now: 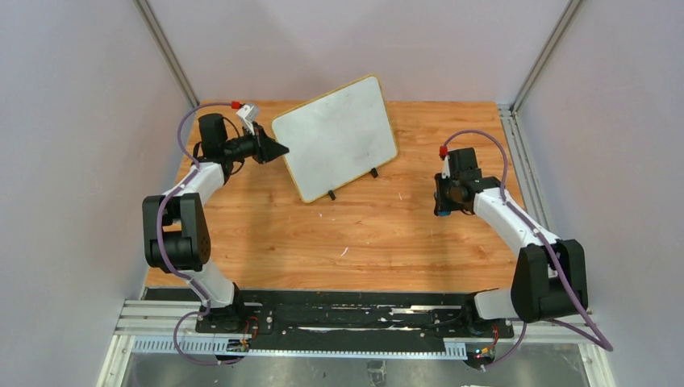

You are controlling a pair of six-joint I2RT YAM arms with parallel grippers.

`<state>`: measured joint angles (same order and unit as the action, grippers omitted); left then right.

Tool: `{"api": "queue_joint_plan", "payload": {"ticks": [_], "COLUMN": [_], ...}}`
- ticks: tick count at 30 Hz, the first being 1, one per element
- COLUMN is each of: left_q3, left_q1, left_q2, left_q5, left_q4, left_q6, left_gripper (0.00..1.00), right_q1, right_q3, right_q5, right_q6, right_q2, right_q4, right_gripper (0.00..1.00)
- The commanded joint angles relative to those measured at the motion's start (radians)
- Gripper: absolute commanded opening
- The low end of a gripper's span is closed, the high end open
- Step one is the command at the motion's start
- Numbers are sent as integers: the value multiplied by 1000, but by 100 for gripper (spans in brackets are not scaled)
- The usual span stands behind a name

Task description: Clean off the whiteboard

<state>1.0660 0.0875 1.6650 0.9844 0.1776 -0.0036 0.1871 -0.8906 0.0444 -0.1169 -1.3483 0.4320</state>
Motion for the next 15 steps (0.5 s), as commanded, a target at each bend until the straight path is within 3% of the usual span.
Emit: {"api": "queue_joint_plan", "payload": {"ticks": [1, 5, 12, 15], "left_q3": [-13, -20, -15, -12], "left_q1": [-5, -6, -5, -5], "left_q2": [24, 15, 17, 15], "left_q5": [-85, -85, -79, -76], "left_q4": [-66, -68, -76, -76], "left_q6": [97, 97, 98, 95], "left_gripper": [1, 3, 9, 17], "right_q1": [-17, -17, -17, -17], "right_q3": [-18, -27, -28, -29], "right_q5": [-72, -96, -75, -77], "right_q6": [-20, -21, -23, -24], "right_q2": [-51, -77, -73, -75], "right_q4": [59, 61, 73, 74], "right_gripper": [8, 12, 33, 39]}}
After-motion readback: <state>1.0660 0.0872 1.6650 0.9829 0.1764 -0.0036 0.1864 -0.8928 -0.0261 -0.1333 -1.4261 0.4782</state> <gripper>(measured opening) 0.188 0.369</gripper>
